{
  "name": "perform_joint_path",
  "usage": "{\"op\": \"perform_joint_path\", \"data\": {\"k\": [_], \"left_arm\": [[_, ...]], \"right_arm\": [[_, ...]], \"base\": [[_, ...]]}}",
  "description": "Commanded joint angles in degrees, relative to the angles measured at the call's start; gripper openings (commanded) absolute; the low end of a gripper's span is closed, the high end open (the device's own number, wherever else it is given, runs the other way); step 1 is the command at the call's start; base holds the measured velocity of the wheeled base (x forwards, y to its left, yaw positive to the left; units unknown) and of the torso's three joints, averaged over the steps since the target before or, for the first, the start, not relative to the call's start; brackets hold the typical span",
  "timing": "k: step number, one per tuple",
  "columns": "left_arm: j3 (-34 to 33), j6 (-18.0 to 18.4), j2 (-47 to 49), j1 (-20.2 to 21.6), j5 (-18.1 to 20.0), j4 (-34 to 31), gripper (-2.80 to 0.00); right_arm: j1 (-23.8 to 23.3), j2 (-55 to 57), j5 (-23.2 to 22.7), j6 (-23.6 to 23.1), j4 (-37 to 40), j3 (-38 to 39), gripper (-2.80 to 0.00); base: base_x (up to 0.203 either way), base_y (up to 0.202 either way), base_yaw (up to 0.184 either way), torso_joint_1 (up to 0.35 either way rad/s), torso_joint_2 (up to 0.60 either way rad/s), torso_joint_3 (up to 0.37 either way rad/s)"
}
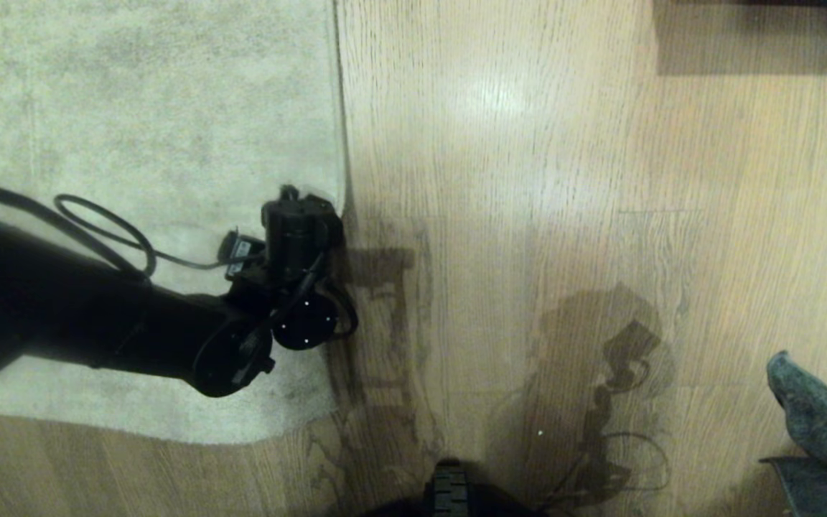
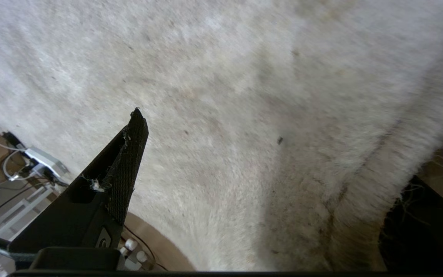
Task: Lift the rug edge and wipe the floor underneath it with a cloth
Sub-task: Lift up the carpet
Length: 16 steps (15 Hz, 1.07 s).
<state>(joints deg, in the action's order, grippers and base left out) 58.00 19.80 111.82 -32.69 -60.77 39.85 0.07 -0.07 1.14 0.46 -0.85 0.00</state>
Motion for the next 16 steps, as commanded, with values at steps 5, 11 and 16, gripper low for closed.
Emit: {"op": "perform_joint_path", "data": {"k": [5, 11, 16], "left_arm": [[-13.21, -4.08, -0.10, -3.30, -0.40, 0.61, 0.00], [-22.54, -5.15, 1.09, -4.14, -0.48, 5.78, 0.00], [-27.06, -4.93, 5.64, -4.40, -0.48, 15.01, 0.00]], "right_arm": [[0.01, 0.07, 0.00, -0.02, -0.03, 0.00, -2.80], [0.01, 0.07, 0.00, -0.02, -0.03, 0.00, -2.80], [0.01, 0.07, 0.00, -0.02, -0.03, 0.00, -2.80]], "base": [[0.000, 0.000, 0.000, 0.000, 0.00, 0.000], [0.000, 0.000, 0.000, 0.000, 0.00, 0.000], [0.000, 0.000, 0.000, 0.000, 0.00, 0.000]]}}
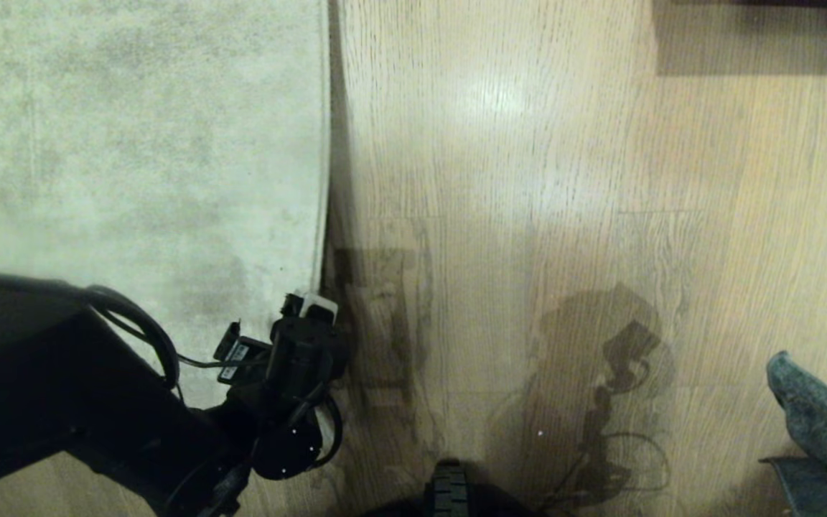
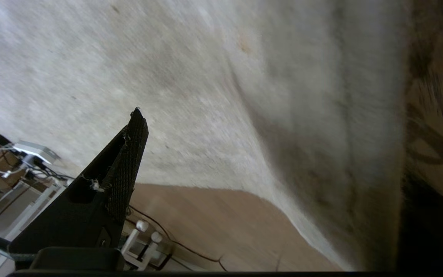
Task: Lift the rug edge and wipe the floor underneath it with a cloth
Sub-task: Lift up the carpet
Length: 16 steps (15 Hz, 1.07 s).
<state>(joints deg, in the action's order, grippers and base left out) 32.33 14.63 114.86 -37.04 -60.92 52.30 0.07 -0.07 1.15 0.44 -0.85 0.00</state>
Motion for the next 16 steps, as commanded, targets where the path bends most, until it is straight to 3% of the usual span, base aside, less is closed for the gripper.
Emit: {"op": "perform_joint_path", "data": {"k": [1, 4, 5, 11, 16], "left_arm": [[-2.02, 0.42, 3.71, -0.11, -0.27, 4.72, 0.00], [-2.62, 0.41, 4.93, -1.06, -0.43, 6.85, 0.00], [-2.89, 0.32, 4.93, -1.37, -0.43, 6.94, -2.80], [-3.06, 0.05, 4.76, -2.40, -0.17, 8.58, -2.80], [-7.27, -0.02, 0.85, -2.94, 0.96, 8.79, -2.80]], "right_arm": [[0.01, 0.07, 0.00, 0.00, -0.03, 0.00, -2.80], [0.01, 0.07, 0.00, 0.00, -0.03, 0.00, -2.80], [0.01, 0.07, 0.00, 0.00, -0.03, 0.00, -2.80], [0.01, 0.07, 0.00, 0.00, -0.03, 0.00, -2.80], [0.01, 0.07, 0.00, 0.00, -0.03, 0.00, -2.80]], "base": [[0.000, 0.000, 0.000, 0.000, 0.00, 0.000], [0.000, 0.000, 0.000, 0.000, 0.00, 0.000], [0.000, 0.000, 0.000, 0.000, 0.00, 0.000], [0.000, 0.000, 0.000, 0.000, 0.00, 0.000], [0.000, 0.000, 0.000, 0.000, 0.00, 0.000]]}}
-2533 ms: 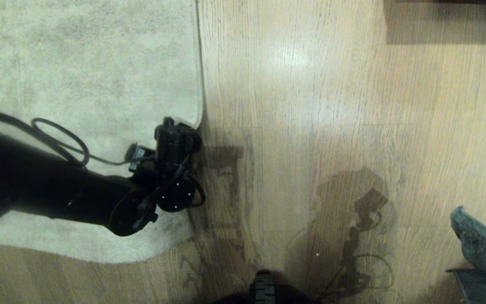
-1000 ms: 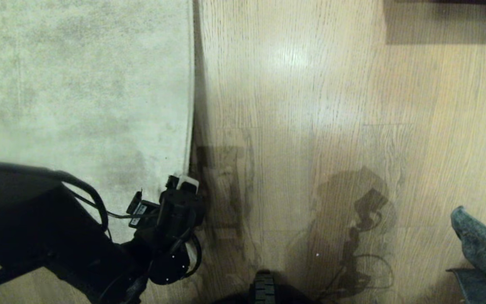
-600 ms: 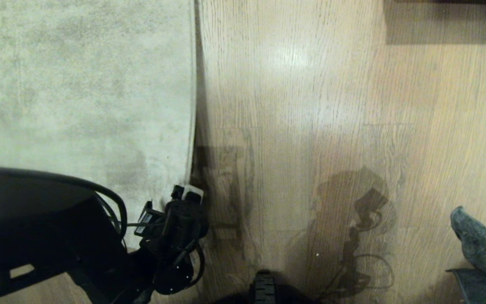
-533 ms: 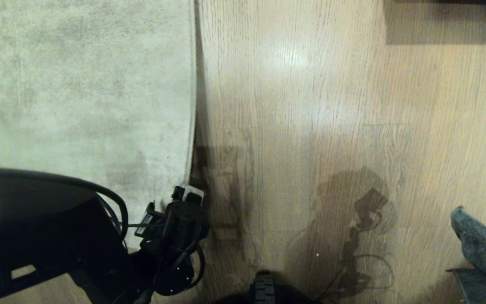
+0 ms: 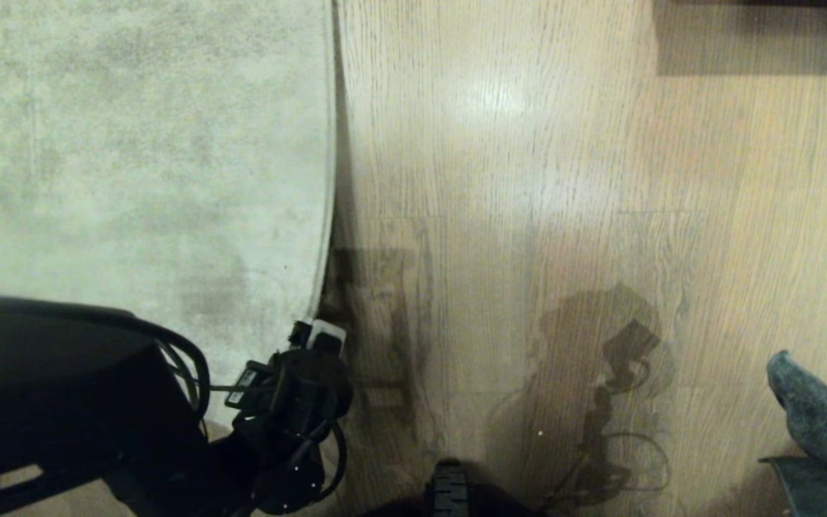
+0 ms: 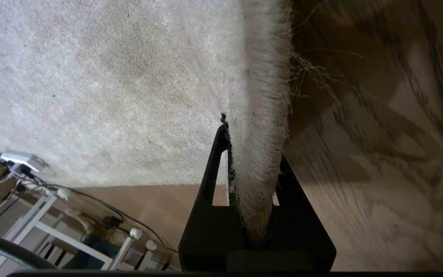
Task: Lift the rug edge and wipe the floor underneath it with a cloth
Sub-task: Lift up the carpet
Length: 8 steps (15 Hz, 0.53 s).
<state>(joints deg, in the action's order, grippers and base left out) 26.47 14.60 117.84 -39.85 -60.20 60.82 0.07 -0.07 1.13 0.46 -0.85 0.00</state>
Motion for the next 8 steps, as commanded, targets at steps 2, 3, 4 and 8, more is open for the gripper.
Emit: {"op": "perform_joint_path", "data": {"k": [2, 3, 4, 8], "left_arm": [[-2.75, 0.14, -3.78, -0.14, 1.38, 0.18, -2.80], [-3.26, 0.16, -4.60, -0.14, 1.40, 0.10, -2.80], [-3.60, 0.22, -5.45, -0.21, 1.41, 0.09, -2.80], [-4.93, 0.21, -9.42, -0.23, 1.47, 0.09, -2.80]], "right_arm": [[0.01, 0.07, 0.01, -0.02, -0.03, 0.00, -2.80], [0.01, 0.07, 0.01, -0.02, -0.03, 0.00, -2.80], [0.01, 0.07, 0.01, -0.02, -0.03, 0.00, -2.80], [0.01, 0.07, 0.01, -0.02, -0.03, 0.00, -2.80]], "base": [[0.000, 0.000, 0.000, 0.000, 0.00, 0.000], [0.000, 0.000, 0.000, 0.000, 0.00, 0.000], [0.000, 0.000, 0.000, 0.000, 0.00, 0.000], [0.000, 0.000, 0.000, 0.000, 0.00, 0.000]]}}
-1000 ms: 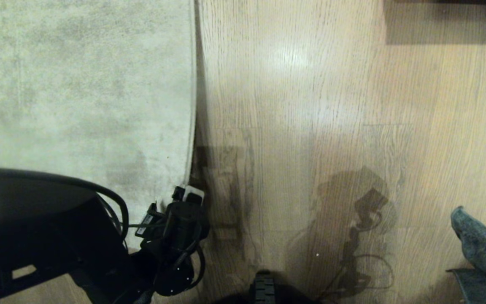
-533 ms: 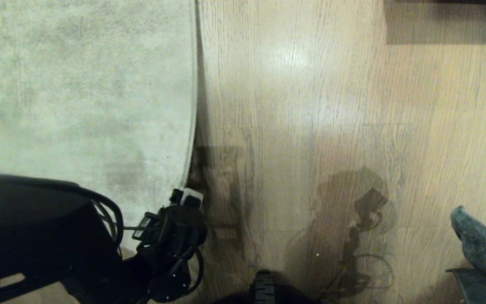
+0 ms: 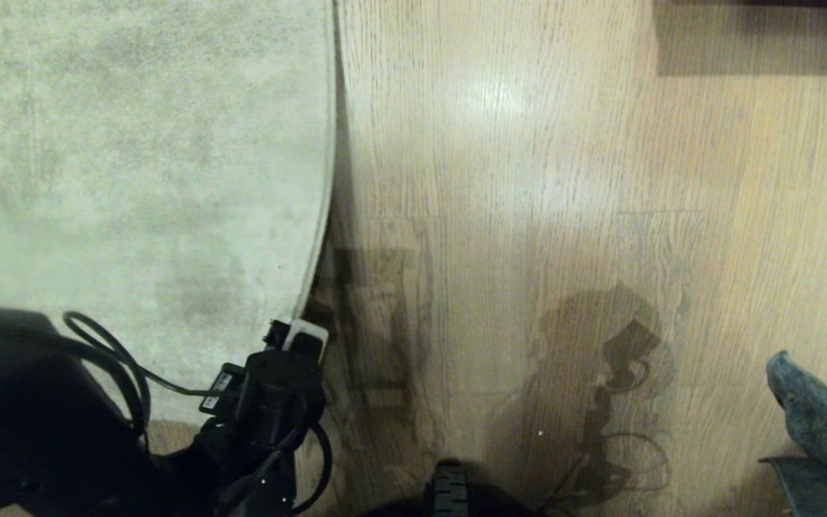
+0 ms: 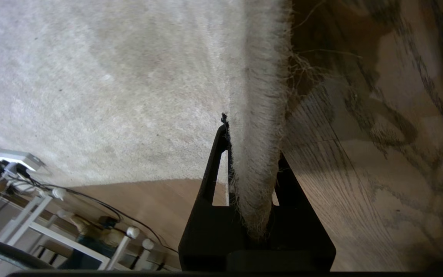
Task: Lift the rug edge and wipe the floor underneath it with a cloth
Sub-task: Lift up the carpet
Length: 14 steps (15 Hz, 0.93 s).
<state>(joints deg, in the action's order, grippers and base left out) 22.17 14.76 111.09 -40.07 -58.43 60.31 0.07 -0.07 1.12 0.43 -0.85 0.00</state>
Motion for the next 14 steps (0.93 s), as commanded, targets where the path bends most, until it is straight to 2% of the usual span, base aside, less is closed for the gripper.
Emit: {"op": "perform_joint_path", "data": {"k": [1, 12, 14], "left_arm": [[-1.41, 0.02, -4.15, -0.01, -0.29, 0.60, -2.80], [-6.40, -0.05, -13.44, 0.28, 0.06, 0.43, -2.80], [-7.82, -0.08, -14.74, 0.66, 2.18, 0.43, -2.80]], "right_arm": [[0.01, 0.07, 0.02, 0.01, -0.03, 0.00, -2.80], [0.01, 0.07, 0.02, 0.01, -0.03, 0.00, -2.80], [0.01, 0.07, 0.02, 0.01, -0.03, 0.00, -2.80]], "base": [[0.000, 0.000, 0.000, 0.000, 0.00, 0.000], [0.000, 0.000, 0.000, 0.000, 0.00, 0.000], [0.000, 0.000, 0.000, 0.000, 0.00, 0.000]]}}
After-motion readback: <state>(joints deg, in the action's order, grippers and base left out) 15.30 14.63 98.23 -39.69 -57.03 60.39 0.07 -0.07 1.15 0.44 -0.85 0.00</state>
